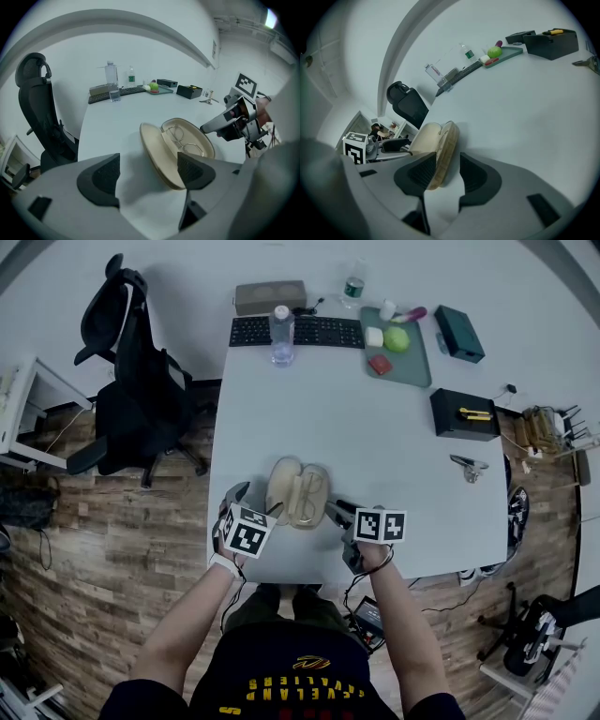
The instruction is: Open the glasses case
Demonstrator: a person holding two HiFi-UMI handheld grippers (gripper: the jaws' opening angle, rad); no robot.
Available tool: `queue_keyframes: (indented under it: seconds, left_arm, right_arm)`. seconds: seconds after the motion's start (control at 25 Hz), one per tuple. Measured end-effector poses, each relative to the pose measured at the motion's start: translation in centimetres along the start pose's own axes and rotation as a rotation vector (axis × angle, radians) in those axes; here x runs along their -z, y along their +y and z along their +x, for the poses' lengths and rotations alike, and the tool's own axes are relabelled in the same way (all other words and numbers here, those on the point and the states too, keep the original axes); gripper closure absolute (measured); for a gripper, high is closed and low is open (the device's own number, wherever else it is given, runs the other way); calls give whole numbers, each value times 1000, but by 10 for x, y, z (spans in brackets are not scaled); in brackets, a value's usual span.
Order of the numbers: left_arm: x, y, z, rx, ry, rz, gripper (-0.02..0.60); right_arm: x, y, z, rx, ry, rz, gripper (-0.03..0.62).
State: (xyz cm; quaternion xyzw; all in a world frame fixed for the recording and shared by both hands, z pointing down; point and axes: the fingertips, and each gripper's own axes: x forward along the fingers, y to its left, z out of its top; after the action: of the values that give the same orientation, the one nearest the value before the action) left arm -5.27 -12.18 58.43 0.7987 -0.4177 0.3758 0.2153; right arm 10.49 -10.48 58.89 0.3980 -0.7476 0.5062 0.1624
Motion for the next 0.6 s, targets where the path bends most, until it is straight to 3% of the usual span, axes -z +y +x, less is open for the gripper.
queue_keyframes:
  seconds: [0.44,0.6]
  left_arm:
    - [-5,-6,-16,11,-44,-15,184]
    - [-12,-5,-30,27,-93,-54,184]
  right_arm:
    - [-7,7,-9,-21,-37,17,425]
    - [-16,8,-21,-13,-82,17,425]
